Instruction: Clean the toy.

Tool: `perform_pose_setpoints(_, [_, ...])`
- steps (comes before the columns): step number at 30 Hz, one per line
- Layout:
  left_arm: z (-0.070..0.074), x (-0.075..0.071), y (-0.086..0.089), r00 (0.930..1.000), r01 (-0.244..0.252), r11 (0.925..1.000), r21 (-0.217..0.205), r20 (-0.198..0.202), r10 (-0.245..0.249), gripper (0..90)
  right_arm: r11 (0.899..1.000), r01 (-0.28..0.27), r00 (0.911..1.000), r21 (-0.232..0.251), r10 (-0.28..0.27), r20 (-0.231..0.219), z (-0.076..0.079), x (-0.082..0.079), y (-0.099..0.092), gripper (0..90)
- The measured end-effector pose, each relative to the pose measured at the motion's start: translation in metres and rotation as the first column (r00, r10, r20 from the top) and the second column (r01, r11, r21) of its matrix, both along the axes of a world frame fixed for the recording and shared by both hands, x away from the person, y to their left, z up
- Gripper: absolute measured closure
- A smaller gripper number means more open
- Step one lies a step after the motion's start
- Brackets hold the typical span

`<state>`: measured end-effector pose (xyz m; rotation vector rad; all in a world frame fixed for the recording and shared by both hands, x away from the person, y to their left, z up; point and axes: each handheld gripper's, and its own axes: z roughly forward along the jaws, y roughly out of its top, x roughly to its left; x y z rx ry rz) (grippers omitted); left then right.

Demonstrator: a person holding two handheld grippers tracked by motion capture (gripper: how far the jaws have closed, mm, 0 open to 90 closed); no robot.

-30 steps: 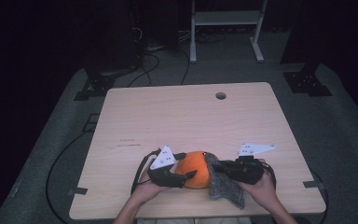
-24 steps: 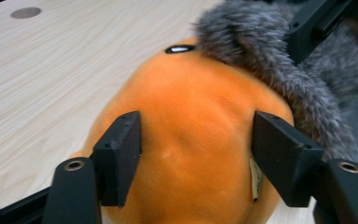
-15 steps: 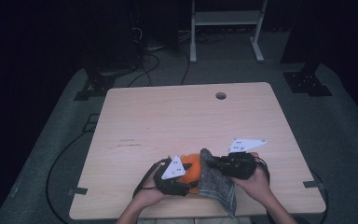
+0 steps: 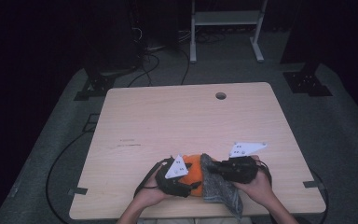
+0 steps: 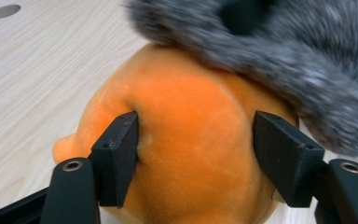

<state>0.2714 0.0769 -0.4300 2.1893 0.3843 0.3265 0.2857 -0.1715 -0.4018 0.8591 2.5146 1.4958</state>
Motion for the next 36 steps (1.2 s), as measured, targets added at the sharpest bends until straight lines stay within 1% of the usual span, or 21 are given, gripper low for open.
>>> perform_pose_setpoints(3, [-0.001, 0.000, 0.003, 0.9999, -0.004, 0.9999, -0.011, -0.010, 0.004, 34.9, 1.000, 0.020, 0.9998, -0.007, -0.020, 0.000, -0.001, 0.008, 0.000, 79.3])
perform_pose_setpoints(5, [-0.001, 0.001, 0.004, 0.9997, -0.002, 0.9999, -0.017, -0.023, 0.002, 35.1, 0.999, 0.040, 0.9992, -0.011, -0.040, -0.001, -0.002, 0.010, -0.005, 79.3])
perform_pose_setpoints(10, [-0.002, 0.001, 0.004, 0.9995, 0.000, 0.9998, -0.021, -0.032, -0.001, 35.1, 0.996, 0.084, 0.9962, -0.025, -0.085, -0.018, -0.008, 0.006, -0.024, 79.4])
perform_pose_setpoints(12, [-0.003, 0.002, 0.004, 0.9993, -0.006, 0.9995, -0.031, -0.038, 0.004, 34.7, 0.996, 0.086, 0.9960, -0.033, -0.087, -0.021, -0.010, 0.002, -0.031, 79.4])
perform_pose_setpoints(15, [-0.002, 0.001, 0.003, 0.9994, 0.009, 0.9996, -0.028, -0.034, -0.010, 33.4, 0.997, 0.071, 0.9969, -0.032, -0.072, -0.031, -0.013, -0.003, -0.036, 79.3])
perform_pose_setpoints(17, [0.002, -0.001, 0.002, 0.9993, 0.030, 0.9989, -0.036, -0.022, -0.031, 29.2, 0.998, 0.054, 0.9977, -0.018, -0.055, -0.040, -0.014, -0.005, -0.038, 79.3])
perform_pose_setpoints(18, [0.004, -0.001, 0.002, 0.9991, 0.038, 0.9982, -0.046, -0.019, -0.039, 25.9, 0.999, 0.047, 0.9980, -0.015, -0.048, -0.042, -0.015, -0.005, -0.038, 79.2])
perform_pose_setpoints(20, [0.010, 0.001, 0.001, 0.9986, 0.051, 0.9953, -0.082, -0.011, -0.052, 20.6, 0.999, 0.032, 0.9983, -0.006, -0.032, -0.048, -0.016, -0.005, -0.037, 79.1])
perform_pose_setpoints(22, [0.015, 0.003, -0.004, 0.9976, 0.068, 0.9921, -0.106, 0.025, -0.065, 18.6, 1.000, 0.014, 0.9987, 0.005, -0.014, -0.049, -0.016, -0.005, -0.036, 79.0])
perform_pose_setpoints(23, [0.015, 0.003, -0.004, 0.9976, 0.068, 0.9921, -0.106, 0.025, -0.065, 17.6, 1.000, 0.014, 0.9987, 0.005, -0.014, -0.049, -0.016, -0.005, -0.036, 79.0])
perform_pose_setpoints(24, [0.017, 0.007, -0.008, 0.9972, 0.072, 0.9920, -0.104, 0.027, -0.070, 16.7, 1.000, -0.007, 0.9990, 0.014, 0.008, -0.045, -0.016, -0.005, -0.034, 78.9])
perform_pose_setpoints(26, [0.018, 0.012, -0.012, 0.9971, 0.070, 0.9950, -0.071, 0.035, -0.067, 16.3, 1.000, -0.020, 0.9989, 0.016, 0.021, -0.042, -0.016, -0.005, -0.032, 78.9])
perform_pose_setpoints(27, [0.018, 0.016, -0.014, 0.9977, 0.063, 0.9971, -0.044, 0.030, -0.062, 16.3, 1.000, -0.024, 0.9988, 0.018, 0.024, -0.043, -0.016, -0.005, -0.032, 78.9])
perform_pose_setpoints(28, [0.015, 0.020, -0.015, 0.9979, 0.065, 0.9974, -0.030, -0.001, -0.066, 15.1, 1.000, -0.022, 0.9987, 0.020, 0.023, -0.044, -0.016, -0.005, -0.033, 78.8])
perform_pose_setpoints(29, [0.011, 0.023, -0.016, 0.9959, 0.075, 0.9967, -0.033, -0.049, -0.076, 14.5, 0.999, -0.024, 0.9983, 0.027, 0.025, -0.052, -0.017, -0.004, -0.034, 78.8])
perform_pose_setpoints(30, [0.007, 0.025, -0.017, 0.9942, 0.082, 0.9959, -0.037, -0.066, -0.085, 14.6, 0.999, -0.024, 0.9978, 0.034, 0.026, -0.061, -0.017, -0.003, -0.035, 78.7])
perform_pose_setpoints(31, [0.003, 0.025, -0.017, 0.9938, 0.084, 0.9958, -0.037, -0.070, -0.086, 16.0, 0.999, -0.020, 0.9973, 0.037, 0.022, -0.070, -0.018, -0.003, -0.037, 78.6])
perform_pose_setpoints(32, [0.001, 0.025, -0.017, 0.9933, 0.079, 0.9959, -0.044, -0.081, -0.083, 20.9, 0.999, -0.018, 0.9966, 0.047, 0.022, -0.080, -0.019, -0.002, -0.038, 78.5])
perform_pose_setpoints(33, [0.000, 0.024, -0.016, 0.9946, 0.064, 0.9970, -0.044, -0.079, -0.067, 26.7, 0.998, -0.014, 0.9959, 0.061, 0.019, -0.088, -0.020, -0.001, -0.040, 78.4])
perform_pose_setpoints(34, [-0.001, 0.023, -0.016, 0.9958, 0.049, 0.9980, -0.040, -0.075, -0.052, 33.2, 0.997, -0.005, 0.9957, 0.072, 0.012, -0.092, -0.019, 0.000, -0.043, 78.3])
perform_pose_setpoints(36, [0.001, 0.019, -0.017, 0.9980, 0.031, 0.9991, -0.029, -0.053, -0.033, 41.4, 0.996, 0.024, 0.9956, 0.083, -0.016, -0.092, -0.017, 0.002, -0.050, 78.2])
